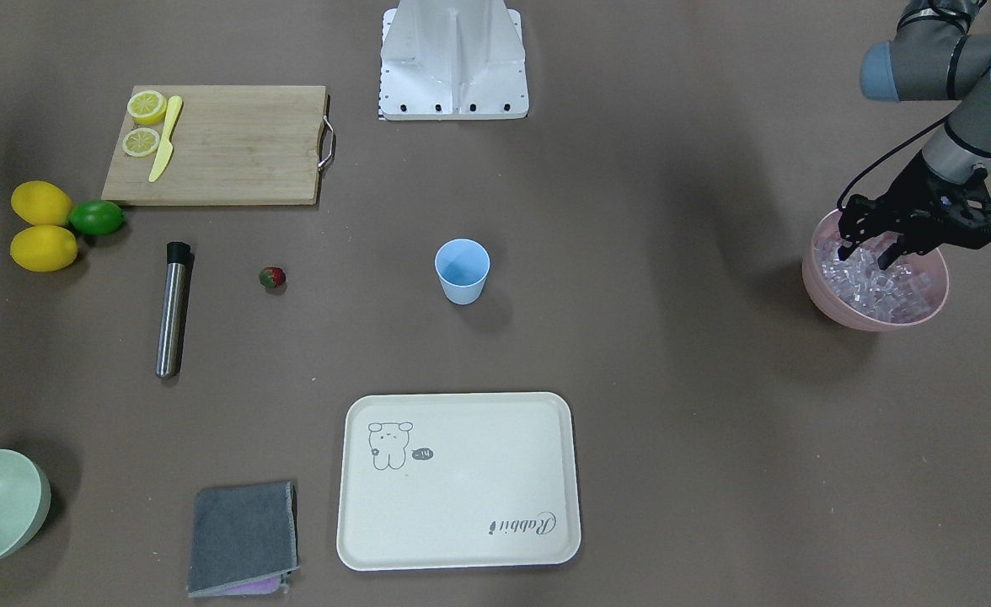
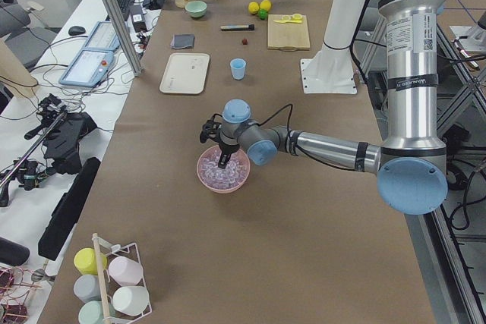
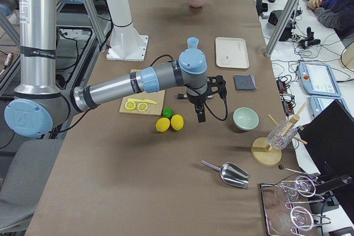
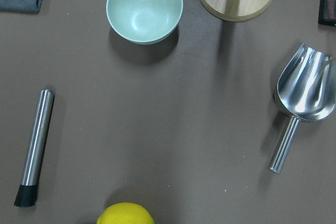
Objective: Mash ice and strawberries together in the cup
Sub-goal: 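Lower the left gripper into the pink bowl and grasp an ice cube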
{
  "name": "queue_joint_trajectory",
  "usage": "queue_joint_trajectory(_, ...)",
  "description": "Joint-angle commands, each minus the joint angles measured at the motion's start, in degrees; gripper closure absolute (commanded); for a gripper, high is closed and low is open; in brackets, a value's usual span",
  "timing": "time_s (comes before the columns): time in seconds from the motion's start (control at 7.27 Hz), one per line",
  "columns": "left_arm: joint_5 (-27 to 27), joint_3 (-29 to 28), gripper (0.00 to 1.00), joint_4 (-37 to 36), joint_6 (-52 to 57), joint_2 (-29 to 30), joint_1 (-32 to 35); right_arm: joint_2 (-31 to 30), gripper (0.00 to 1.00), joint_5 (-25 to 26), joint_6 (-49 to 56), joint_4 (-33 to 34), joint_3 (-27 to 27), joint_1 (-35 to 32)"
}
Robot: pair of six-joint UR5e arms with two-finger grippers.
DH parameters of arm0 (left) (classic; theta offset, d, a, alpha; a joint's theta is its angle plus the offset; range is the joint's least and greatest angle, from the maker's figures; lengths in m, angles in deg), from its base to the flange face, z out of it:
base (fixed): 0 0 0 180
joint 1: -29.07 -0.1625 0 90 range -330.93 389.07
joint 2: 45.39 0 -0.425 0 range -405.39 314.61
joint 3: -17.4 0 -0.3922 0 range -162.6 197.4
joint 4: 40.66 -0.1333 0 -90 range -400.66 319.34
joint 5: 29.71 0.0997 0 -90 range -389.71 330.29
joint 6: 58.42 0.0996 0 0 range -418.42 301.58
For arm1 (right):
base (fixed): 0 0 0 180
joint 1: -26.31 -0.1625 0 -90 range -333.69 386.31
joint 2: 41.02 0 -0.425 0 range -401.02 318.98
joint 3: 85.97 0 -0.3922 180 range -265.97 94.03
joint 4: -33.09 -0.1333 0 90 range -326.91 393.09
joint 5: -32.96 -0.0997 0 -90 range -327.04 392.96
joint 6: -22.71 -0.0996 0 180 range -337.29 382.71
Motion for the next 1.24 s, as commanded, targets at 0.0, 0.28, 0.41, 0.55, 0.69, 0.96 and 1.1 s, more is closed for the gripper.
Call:
queue_joint_trajectory(0.0, -0.01, -1.43, 0.36, 0.04, 0.09, 1.47, -0.01, 0.0, 0.0, 0.15, 0.0, 0.0, -0.08, 0.0)
queue_joint_trajectory(0.28, -0.01, -3.37, 0.37, 0.13, 0.09, 3.06, -0.1, 0.0, 0.0, 0.24, 0.0, -0.09, -0.08, 0.0)
queue_joint_trajectory(0.41, -0.01, -3.28, 0.38, 0.13, 0.18, 3.06, -0.1, 0.0, 0.0, 0.24, 0.0, 0.0, -0.08, 0.0)
queue_joint_trajectory(0.55, -0.09, -3.2, 0.47, 0.13, 0.1, 2.98, -0.1, 0.0, 0.0, 0.24, 0.0, 0.0, -0.08, 0.0)
queue_joint_trajectory(0.69, -0.09, -2.93, 0.59, 0.13, 0.09, 2.89, -0.1, 0.0, 0.0, 0.24, 0.0, 0.0, -0.08, 0.0)
queue_joint_trajectory(0.96, -0.44, -1.88, 0.93, 0.13, 0.09, 2.19, -0.01, -0.09, 0.0, 0.24, 0.0, 0.0, -0.08, 0.0)
queue_joint_trajectory(1.1, -0.71, -1.09, 1.0, 0.05, 0.09, 1.92, 0.33, -0.09, 0.0, 0.24, 0.0, 0.0, 0.01, 0.0)
